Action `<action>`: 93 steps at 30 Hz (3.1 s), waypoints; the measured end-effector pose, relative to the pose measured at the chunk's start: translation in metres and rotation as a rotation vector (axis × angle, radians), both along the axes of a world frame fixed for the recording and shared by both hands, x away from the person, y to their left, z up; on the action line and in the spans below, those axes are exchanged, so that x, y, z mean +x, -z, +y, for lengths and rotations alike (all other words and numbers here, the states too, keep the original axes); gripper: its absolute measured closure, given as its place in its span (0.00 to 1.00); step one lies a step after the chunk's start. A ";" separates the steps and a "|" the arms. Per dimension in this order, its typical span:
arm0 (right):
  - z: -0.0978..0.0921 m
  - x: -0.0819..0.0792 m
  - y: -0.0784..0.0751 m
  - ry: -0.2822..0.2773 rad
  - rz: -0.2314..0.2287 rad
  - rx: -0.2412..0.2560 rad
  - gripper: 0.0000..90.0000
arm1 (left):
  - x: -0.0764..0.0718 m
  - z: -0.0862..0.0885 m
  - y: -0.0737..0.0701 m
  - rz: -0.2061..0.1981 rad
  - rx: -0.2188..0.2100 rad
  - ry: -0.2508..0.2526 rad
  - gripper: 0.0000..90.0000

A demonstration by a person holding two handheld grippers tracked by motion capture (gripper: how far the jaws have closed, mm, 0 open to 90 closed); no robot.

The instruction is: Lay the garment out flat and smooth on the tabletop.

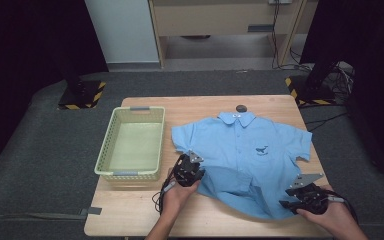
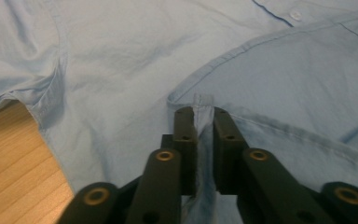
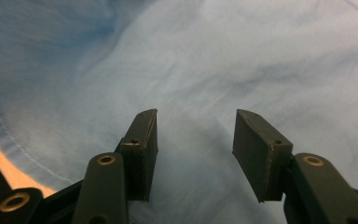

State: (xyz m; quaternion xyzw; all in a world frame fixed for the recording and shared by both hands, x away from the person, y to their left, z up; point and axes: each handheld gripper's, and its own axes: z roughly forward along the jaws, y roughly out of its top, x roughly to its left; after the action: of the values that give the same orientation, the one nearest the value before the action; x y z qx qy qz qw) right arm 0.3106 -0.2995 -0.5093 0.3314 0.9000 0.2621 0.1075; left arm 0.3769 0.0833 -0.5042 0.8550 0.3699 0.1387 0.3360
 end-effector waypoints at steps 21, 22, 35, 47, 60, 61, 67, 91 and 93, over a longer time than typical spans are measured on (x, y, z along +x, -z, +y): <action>0.004 0.003 0.010 0.039 0.050 -0.057 0.56 | -0.082 0.047 0.015 -0.124 0.114 0.219 0.97; 0.003 0.004 0.011 0.053 0.063 -0.044 0.56 | -0.082 0.048 0.016 -0.125 0.118 0.221 0.97; 0.004 0.009 0.012 0.098 0.040 -0.013 0.60 | -0.064 0.041 0.026 -0.181 0.218 0.143 0.99; 0.003 0.007 0.012 0.081 0.040 -0.019 0.54 | -0.068 0.059 0.023 -0.182 0.172 0.072 0.71; -0.017 -0.015 0.001 0.106 0.060 -0.069 0.72 | -0.088 0.046 -0.011 -0.198 0.046 0.100 0.57; -0.018 -0.016 0.003 0.108 0.065 -0.065 0.72 | -0.086 0.043 -0.010 -0.191 0.041 0.101 0.56; -0.023 -0.018 0.009 0.110 0.085 -0.053 0.69 | -0.063 0.024 -0.007 -0.158 0.015 0.102 0.52; -0.022 -0.018 0.011 0.099 0.080 -0.036 0.60 | 0.015 -0.020 0.019 0.043 -0.099 0.129 0.48; -0.022 -0.018 0.011 0.098 0.080 -0.032 0.60 | 0.016 -0.022 0.021 0.046 -0.081 0.138 0.47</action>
State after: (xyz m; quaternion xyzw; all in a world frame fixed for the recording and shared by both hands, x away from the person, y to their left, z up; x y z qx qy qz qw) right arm 0.2928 -0.3219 -0.5200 0.3835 0.8903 0.2287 0.0894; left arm 0.3928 0.0616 -0.5248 0.8671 0.3228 0.0804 0.3707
